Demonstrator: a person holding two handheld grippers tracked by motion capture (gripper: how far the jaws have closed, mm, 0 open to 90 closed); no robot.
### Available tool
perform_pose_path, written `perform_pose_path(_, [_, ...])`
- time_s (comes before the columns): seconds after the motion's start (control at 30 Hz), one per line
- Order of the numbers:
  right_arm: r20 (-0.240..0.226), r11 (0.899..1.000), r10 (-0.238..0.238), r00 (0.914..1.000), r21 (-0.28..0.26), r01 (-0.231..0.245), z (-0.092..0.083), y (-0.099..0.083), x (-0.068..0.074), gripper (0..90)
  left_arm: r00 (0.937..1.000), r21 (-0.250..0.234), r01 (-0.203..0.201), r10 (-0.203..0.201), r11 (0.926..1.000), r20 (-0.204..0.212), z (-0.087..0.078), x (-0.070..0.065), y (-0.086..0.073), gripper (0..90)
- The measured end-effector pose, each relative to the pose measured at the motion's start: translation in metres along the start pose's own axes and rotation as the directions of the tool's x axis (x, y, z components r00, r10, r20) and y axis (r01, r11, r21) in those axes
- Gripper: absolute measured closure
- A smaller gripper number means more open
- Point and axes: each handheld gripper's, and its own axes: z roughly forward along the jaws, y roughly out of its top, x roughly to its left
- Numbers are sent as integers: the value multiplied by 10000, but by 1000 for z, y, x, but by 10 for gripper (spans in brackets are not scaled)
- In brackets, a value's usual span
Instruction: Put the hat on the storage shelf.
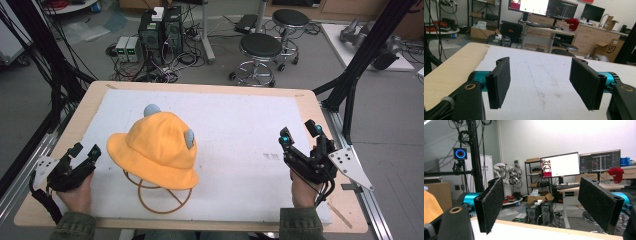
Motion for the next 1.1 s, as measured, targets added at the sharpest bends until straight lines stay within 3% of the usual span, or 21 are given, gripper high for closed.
perform_pose_path(0.27, [319,9987,1,9995,510,-17,-5,-18,-4,195,10000,6,-3,3,10000,4,0,0,0,334])
perform_pose_path(0.43, [573,9942,38,9984,1067,-100,-5,-30,-6,188,10000,-8,59,-59,10000,-14,0,1,0,334])
perform_pose_path(0.8, [1194,9847,-192,9927,1741,-19,-13,-52,-11,171,9999,-17,120,-120,9999,37,0,0,0,334])
perform_pose_path(1.0, [1505,9701,-527,9872,2421,149,-12,-71,-13,169,10000,21,75,-75,10000,42,1,0,0,334])
perform_pose_path(1.1, [1499,9560,-817,9853,2914,349,-8,-75,-10,160,10000,28,86,-86,10000,13,0,1,0,335])
